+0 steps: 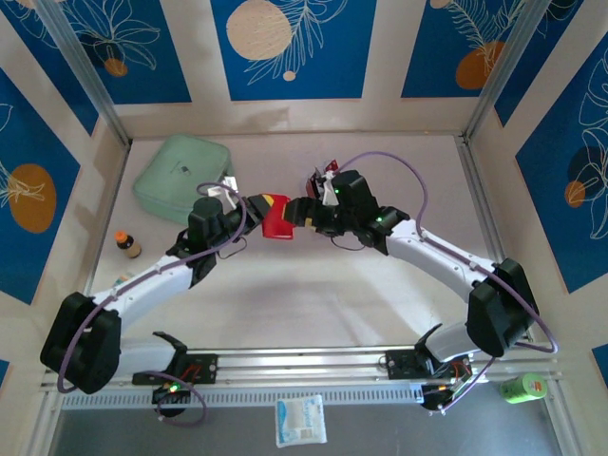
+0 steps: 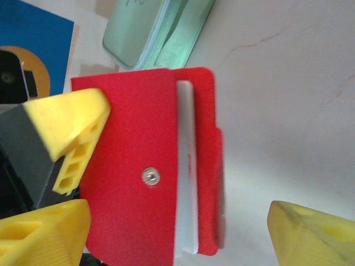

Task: Put the credit cards into the card holder
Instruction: Open the card holder at the bottom-center of the table.

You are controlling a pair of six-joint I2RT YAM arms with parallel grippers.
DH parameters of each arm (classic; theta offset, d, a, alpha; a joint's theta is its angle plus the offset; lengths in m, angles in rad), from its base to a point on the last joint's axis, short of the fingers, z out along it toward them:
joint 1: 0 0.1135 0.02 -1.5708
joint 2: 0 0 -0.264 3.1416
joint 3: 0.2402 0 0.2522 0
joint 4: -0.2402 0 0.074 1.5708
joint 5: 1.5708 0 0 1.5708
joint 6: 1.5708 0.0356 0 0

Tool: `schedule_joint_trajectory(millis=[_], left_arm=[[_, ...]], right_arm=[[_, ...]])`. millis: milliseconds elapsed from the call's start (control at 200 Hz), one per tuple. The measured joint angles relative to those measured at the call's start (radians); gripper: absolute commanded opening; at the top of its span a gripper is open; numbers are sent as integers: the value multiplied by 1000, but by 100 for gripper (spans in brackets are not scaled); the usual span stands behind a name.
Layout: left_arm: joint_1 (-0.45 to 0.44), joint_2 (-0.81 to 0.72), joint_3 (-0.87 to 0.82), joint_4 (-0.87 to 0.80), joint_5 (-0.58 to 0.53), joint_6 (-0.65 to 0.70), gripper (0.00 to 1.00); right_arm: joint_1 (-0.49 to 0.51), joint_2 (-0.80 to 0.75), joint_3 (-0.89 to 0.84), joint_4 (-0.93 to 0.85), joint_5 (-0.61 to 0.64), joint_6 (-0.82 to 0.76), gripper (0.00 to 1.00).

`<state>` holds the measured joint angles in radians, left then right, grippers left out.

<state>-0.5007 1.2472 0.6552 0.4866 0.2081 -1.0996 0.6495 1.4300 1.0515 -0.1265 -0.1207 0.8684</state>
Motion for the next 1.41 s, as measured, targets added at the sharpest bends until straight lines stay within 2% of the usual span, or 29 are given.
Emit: schedule_joint_trajectory(millis=[280, 630, 970, 1405], left_arm=[[-2, 6, 0, 49, 0, -30, 0], [-7, 19, 0, 125, 0, -84, 0], [-22, 68, 0, 271, 0, -179, 0], [-34, 125, 0, 434, -4, -280, 0]], right_arm=[[-49, 0, -77, 58, -34, 35, 78], [-98, -19, -146, 149, -108, 93, 62], [-153, -74, -203, 289, -207, 190, 56], [-170, -74, -214, 402, -284, 272, 49]])
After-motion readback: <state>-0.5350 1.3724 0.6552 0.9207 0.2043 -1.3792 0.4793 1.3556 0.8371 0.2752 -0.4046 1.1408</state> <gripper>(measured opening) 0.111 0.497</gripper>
